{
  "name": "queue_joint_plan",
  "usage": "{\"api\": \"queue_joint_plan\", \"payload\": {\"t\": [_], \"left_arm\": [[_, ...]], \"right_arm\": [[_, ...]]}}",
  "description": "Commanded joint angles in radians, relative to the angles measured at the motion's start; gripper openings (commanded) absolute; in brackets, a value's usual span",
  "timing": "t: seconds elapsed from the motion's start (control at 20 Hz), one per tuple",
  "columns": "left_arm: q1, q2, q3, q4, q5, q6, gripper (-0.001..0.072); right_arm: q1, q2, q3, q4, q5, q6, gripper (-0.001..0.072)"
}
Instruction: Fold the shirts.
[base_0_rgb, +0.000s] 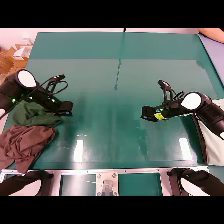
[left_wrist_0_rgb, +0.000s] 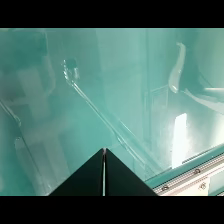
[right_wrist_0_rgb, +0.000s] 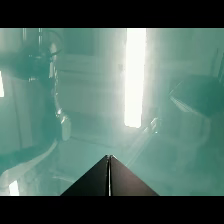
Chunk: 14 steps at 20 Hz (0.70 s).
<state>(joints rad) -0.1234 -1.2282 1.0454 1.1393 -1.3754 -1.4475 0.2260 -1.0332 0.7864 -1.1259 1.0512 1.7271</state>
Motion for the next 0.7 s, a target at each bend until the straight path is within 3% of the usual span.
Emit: {"api": "queue_joint_plan", "payload": {"t": [0.0, 0.65], "left_arm": [[0.000, 0.001, 0.000, 0.000, 0.000, 0.000, 0.0026], [0.000, 0.001, 0.000, 0.000, 0.000, 0.000, 0.0027]], "right_arm": [[0.001, 0.001, 0.000, 0.000, 0.000, 0.000, 0.0018], [0.001, 0.001, 0.000, 0.001, -0.022, 0.001, 0.0018]]}}
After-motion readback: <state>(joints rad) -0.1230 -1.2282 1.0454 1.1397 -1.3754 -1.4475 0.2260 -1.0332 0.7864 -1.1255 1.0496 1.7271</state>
